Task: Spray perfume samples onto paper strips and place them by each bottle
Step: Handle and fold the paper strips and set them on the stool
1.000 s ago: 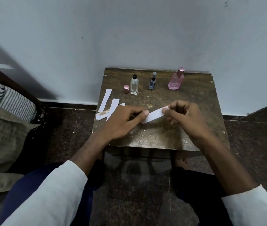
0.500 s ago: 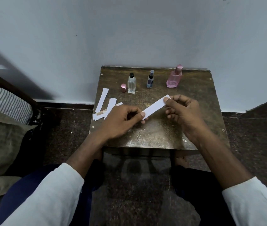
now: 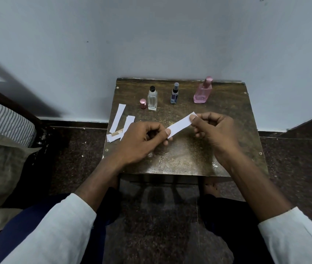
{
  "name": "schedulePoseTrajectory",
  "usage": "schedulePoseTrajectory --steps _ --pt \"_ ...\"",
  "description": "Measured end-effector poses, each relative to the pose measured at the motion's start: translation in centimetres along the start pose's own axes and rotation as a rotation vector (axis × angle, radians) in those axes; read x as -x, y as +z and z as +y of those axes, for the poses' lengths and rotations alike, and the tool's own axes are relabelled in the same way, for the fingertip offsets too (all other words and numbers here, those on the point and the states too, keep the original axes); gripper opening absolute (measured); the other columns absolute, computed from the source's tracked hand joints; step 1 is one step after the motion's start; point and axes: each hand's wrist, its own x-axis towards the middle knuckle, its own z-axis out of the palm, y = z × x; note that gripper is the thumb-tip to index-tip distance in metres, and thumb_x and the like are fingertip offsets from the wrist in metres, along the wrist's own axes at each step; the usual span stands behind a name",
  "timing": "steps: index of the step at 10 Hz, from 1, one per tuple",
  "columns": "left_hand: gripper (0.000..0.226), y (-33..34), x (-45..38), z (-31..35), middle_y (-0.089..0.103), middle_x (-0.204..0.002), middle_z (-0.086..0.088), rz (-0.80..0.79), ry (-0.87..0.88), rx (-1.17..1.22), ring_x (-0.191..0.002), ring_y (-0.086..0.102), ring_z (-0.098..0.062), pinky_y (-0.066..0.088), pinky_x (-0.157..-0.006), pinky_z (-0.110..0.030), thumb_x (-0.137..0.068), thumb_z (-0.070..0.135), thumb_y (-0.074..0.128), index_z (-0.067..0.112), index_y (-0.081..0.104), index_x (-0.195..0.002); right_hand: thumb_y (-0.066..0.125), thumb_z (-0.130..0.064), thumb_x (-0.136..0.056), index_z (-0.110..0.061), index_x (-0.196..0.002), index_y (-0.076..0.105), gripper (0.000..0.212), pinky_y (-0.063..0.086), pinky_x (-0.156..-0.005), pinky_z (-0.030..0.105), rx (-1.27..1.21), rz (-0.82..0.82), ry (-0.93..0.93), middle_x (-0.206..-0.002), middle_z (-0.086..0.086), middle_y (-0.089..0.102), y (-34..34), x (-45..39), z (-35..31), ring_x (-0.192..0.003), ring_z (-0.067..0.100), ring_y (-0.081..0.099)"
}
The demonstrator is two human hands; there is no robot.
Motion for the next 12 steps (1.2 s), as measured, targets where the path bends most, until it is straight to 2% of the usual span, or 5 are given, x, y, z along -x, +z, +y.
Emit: schedulePoseTrajectory --steps 5,7,9,11,12 --pt "0.029 0.0 -0.3 -1.4 0.080 -0.082 0.015 0.012 -0.078 -0.095 -0.072 0.072 -0.023 0.058 -0.071 -0.040 -0.107 0.040 0.062 0.024 0.078 -0.089 0.081 -0.011 -0.091 -0.004 -0.092 0.077 0.008 0.056 -0.058 0.021 -0.012 -0.012 -0.005 -0.076 0.007 0.075 0.4 0.5 -0.9 -0.062 0.012 0.064" --pt "0.038 0.1 -0.4 -1.7 0.080 -0.087 0.009 0.069 -0.132 -0.028 -0.073 0.071 -0.001 0.049 -0.066 -0.014 -0.113 0.041 0.048 0.022 0.080 -0.103 0.070 -0.016 -0.090 -0.008 -0.091 0.075 0.009 0.052 -0.057 0.012 -0.927 -0.427 0.232 -0.073 -0.002 0.065 -0.6 1.3 -3.3 -0.060 0.002 0.058" --pt "0.010 -0.4 -0.3 -2.0 0.072 -0.093 0.008 0.151 0.027 -0.353 -0.078 0.062 0.002 0.045 -0.068 -0.007 -0.102 0.019 0.070 0.014 0.076 -0.108 0.079 -0.007 -0.089 -0.002 -0.091 0.076 0.007 0.055 -0.056 0.019 0.077 -0.181 0.054 -0.073 0.009 0.073 -0.5 1.3 -2.1 -0.061 0.011 0.063" --pt "0.012 -0.4 -0.5 -2.3 0.070 -0.090 0.009 0.136 0.027 -0.359 -0.076 0.063 0.001 0.049 -0.067 -0.006 -0.096 0.012 0.075 0.017 0.075 -0.106 0.087 -0.017 -0.079 -0.011 -0.084 0.077 0.013 0.056 -0.065 0.017 -0.967 -0.601 0.253 -0.072 -0.003 0.065 -1.1 2.7 -4.1 -0.068 0.007 0.061" --pt "0.013 -0.3 -0.5 -2.4 0.069 -0.089 0.010 0.132 0.029 -0.365 -0.076 0.062 0.003 0.048 -0.068 -0.006 -0.095 0.011 0.076 0.018 0.074 -0.105 0.089 -0.019 -0.075 -0.005 -0.089 0.074 0.024 0.055 -0.060 0.020 -0.473 -0.444 0.172 -0.073 0.000 0.069 -1.6 2.1 -3.5 -0.066 0.010 0.061"
